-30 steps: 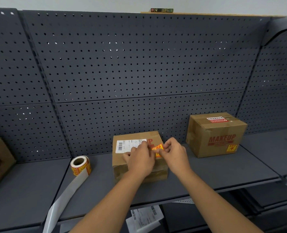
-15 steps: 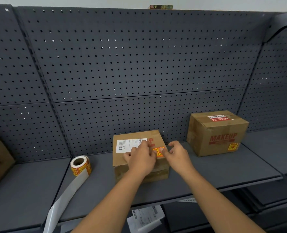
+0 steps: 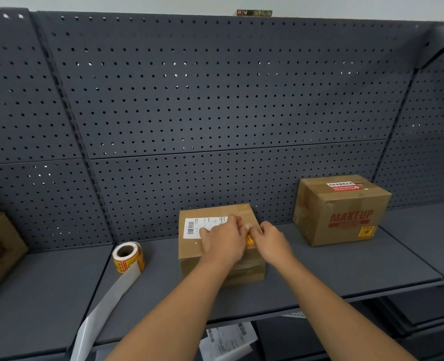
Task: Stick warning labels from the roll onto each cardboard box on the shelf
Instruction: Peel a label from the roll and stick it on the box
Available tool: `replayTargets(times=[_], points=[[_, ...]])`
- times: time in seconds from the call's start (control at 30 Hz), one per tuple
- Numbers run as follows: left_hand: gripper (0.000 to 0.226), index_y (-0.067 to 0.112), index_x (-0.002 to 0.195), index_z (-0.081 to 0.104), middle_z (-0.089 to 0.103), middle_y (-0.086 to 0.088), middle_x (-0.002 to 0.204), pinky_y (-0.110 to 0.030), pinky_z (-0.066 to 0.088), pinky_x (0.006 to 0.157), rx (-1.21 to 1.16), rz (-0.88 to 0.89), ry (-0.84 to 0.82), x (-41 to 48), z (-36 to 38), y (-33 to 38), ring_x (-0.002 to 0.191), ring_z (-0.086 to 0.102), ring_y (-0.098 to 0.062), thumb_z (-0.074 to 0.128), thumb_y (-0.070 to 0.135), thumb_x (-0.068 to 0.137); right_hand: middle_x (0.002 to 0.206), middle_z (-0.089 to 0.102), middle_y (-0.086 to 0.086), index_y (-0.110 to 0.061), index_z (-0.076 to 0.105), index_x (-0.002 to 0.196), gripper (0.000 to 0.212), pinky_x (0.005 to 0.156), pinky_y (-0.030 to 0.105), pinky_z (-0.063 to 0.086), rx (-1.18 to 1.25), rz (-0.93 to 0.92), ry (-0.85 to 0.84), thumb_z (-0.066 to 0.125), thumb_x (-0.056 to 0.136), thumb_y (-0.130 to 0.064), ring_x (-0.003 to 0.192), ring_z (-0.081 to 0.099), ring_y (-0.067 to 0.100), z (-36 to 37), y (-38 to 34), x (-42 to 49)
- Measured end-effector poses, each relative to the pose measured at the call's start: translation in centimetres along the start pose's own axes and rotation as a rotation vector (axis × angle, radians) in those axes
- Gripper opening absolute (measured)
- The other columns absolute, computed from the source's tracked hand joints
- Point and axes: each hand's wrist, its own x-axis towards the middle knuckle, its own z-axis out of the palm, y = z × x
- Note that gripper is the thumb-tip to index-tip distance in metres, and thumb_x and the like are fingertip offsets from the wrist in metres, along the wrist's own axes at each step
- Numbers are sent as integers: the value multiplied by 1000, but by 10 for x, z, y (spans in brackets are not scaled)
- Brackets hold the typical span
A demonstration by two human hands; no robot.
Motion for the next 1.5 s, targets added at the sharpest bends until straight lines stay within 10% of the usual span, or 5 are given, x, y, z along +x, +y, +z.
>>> replayTargets(times=[0.4, 1.2, 1.33, 1.5], points=[[42, 36, 149, 49, 74, 1, 117, -43, 30, 97, 20, 54, 84, 0, 7, -7, 109, 64, -25, 32, 36, 110, 86, 65, 4, -14, 58, 90, 44, 71, 41, 49, 55, -31, 99, 31, 111, -40, 82, 62, 25, 8, 5, -2], [59, 37, 163, 22, 57, 2, 148, -49, 25, 107, 105, 140, -157, 1, -5, -14, 134, 47, -27, 23, 57, 107, 102, 72, 9, -10, 67, 108, 42, 73, 32, 48, 226, -91, -162, 35, 112, -37, 96, 68, 25, -14, 16, -5], [57, 35, 164, 17, 49, 1, 155, -51, 22, 109, 97, 171, -204, 2, -7, -17, 138, 42, -28, 22, 52, 110, 97, 75, 11, -11, 69, 105, 46, 59, 24, 53, 209, -66, -208, 36, 111, -44, 74, 67, 16, -24, 18, -7], [70, 34, 165, 12, 46, 0, 156, -50, 21, 109, 106, 193, -264, 2, -12, -19, 143, 37, -28, 24, 66, 104, 93, 73, 9, -12, 71, 101, 42, 79, 46, 58, 191, -120, -187, 43, 109, -43, 85, 69, 22, -19, 18, -12]])
